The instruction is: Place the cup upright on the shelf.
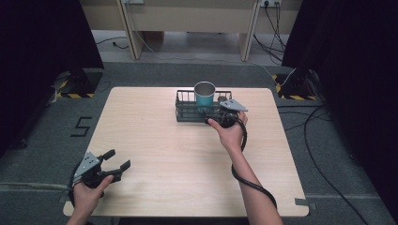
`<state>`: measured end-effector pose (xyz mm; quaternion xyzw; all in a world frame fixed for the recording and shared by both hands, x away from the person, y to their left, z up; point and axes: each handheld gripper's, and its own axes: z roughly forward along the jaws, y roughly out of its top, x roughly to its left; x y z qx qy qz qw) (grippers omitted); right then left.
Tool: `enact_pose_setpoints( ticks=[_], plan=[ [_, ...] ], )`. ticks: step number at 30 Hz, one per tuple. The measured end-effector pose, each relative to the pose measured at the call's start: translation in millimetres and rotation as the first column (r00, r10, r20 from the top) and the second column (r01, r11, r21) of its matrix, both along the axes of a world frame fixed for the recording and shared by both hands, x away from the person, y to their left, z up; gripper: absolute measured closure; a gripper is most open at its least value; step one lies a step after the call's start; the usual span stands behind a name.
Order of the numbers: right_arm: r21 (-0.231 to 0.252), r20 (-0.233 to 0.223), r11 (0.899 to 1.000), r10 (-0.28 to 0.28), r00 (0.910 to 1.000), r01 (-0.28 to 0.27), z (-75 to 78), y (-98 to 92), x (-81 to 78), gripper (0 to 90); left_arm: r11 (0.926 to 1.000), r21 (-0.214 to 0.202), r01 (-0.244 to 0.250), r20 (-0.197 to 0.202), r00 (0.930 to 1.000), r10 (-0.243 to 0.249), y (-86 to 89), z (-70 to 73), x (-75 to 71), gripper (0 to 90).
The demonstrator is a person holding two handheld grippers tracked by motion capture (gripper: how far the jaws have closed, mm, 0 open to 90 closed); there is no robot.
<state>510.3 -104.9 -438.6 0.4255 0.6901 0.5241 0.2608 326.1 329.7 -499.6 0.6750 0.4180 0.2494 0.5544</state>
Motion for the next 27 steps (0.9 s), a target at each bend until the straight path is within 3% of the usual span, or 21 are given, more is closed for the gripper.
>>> enact_pose_setpoints(
  ticks=[27],
  plan=[
    [-0.028, -0.003, 1.0, 0.001, 1.0, -0.001, -3.9, -25.8, -37.9, 16.3, 1.0, 0.006, -0.002, -0.001, 1.0, 0.002, 0.2, 0.1, -0.3, 15.3]
  ],
)
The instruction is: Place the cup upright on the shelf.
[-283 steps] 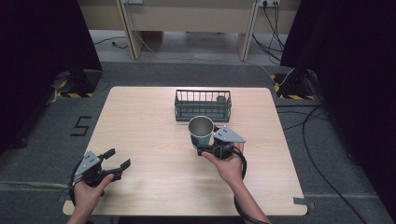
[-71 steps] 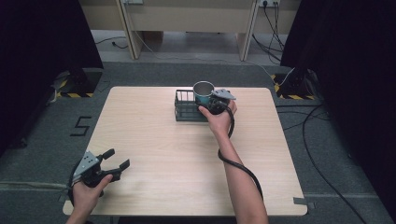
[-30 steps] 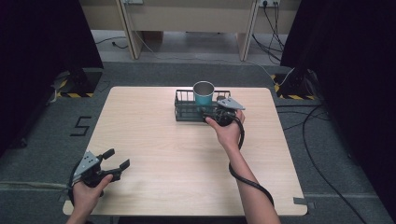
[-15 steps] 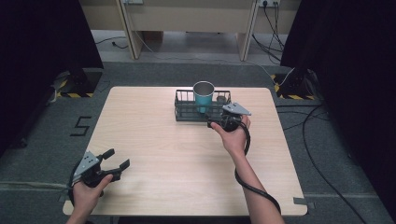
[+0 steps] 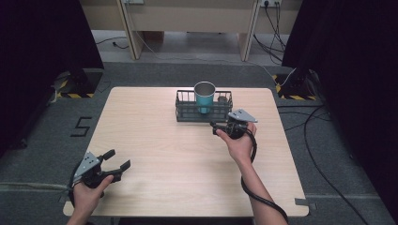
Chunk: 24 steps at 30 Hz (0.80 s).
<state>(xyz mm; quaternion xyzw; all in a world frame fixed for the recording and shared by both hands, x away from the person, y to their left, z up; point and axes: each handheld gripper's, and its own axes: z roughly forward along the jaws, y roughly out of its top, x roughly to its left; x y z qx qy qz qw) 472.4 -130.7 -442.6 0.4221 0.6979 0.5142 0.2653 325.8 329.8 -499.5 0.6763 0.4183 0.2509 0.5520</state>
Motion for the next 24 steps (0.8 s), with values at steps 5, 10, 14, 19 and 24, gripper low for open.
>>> enact_pose_setpoints(
  ticks=[5, 10, 14, 19, 24],
  plan=[
    [-0.002, 0.0, 1.0, 0.001, 1.0, -0.001, -0.1, -3.7, -6.0, 16.4, 1.0, 0.001, 0.0, 0.0, 1.0, 0.0, 0.0, -0.1, 0.0, 15.3],
    [-0.005, 0.001, 1.0, -0.002, 1.0, 0.002, -0.4, -8.7, -11.5, 16.6, 1.0, 0.0, -0.001, 0.0, 1.0, 0.001, 0.1, -0.1, 0.1, 15.3],
    [-0.01, -0.001, 1.0, -0.001, 1.0, 0.001, -2.4, -12.9, -16.3, 16.7, 1.0, 0.001, 0.0, 0.001, 1.0, 0.0, -0.1, -0.1, 0.1, 15.3],
    [-0.011, -0.002, 1.0, -0.006, 1.0, 0.006, -3.9, -17.8, -23.2, 16.7, 1.0, 0.002, -0.001, 0.001, 1.0, 0.001, -0.2, -0.1, 0.1, 15.3],
    [-0.016, -0.001, 1.0, -0.011, 0.9999, 0.011, -5.0, -22.1, -28.7, 16.7, 1.0, 0.001, -0.002, 0.001, 1.0, 0.002, -0.1, -0.1, 0.1, 15.3]
  ],
)
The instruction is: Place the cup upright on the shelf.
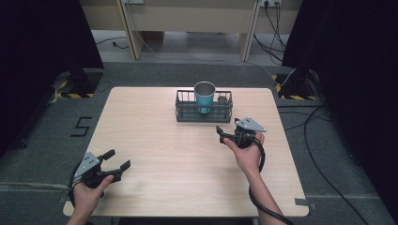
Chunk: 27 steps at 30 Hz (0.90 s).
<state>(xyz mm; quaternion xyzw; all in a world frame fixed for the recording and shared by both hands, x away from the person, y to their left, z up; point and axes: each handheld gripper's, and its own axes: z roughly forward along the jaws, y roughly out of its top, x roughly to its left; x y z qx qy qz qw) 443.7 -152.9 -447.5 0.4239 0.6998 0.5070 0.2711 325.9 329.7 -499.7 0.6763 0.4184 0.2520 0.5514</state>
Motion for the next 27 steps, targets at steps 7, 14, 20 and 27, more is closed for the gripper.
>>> enact_pose_setpoints(
  ticks=[7, 14, 20, 27],
  plan=[
    [0.0, 0.0, 1.0, -0.008, 1.0, 0.008, -1.7, -5.9, -6.9, 17.0, 1.0, -0.001, -0.001, 0.0, 1.0, 0.001, 0.0, 0.0, 0.0, 15.3],
    [-0.003, -0.005, 1.0, -0.018, 0.9998, 0.018, -5.8, -13.3, -16.0, 17.4, 1.0, -0.001, -0.001, 0.001, 1.0, 0.001, 0.1, -0.1, 0.1, 15.3],
    [0.004, -0.002, 1.0, -0.031, 0.9995, 0.031, -7.6, -22.0, -24.4, 17.8, 1.0, 0.0, -0.002, 0.0, 1.0, 0.002, 0.0, -0.1, 0.1, 15.2],
    [0.007, -0.01, 0.999, -0.045, 0.9989, 0.046, -12.7, -31.5, -35.5, 18.3, 1.0, -0.001, -0.004, -0.001, 1.0, 0.004, 0.1, -0.2, 0.2, 15.2]
  ],
)
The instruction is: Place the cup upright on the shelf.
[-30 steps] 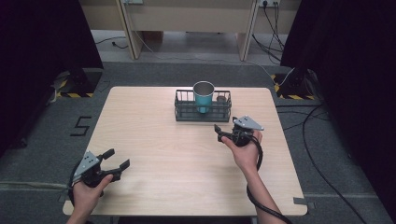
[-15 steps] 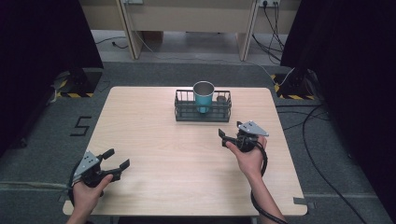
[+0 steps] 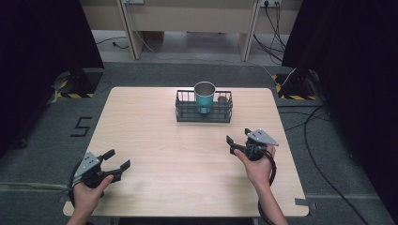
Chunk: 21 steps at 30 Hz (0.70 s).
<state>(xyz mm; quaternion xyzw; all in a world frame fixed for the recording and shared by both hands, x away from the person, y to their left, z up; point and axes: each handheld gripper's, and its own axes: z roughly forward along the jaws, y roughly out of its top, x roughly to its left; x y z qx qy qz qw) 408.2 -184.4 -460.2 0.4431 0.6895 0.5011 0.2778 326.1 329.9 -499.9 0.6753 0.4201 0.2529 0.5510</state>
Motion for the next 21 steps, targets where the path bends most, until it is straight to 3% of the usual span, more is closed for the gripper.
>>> enact_pose_setpoints(
  ticks=[21],
  plan=[
    [0.017, -0.013, 0.997, -0.076, 0.997, 0.076, -21.2, -35.7, -38.8, 20.6, 1.0, 0.003, -0.004, 0.0, 1.0, 0.004, 0.1, -0.1, 0.2, 15.2]
  ],
)
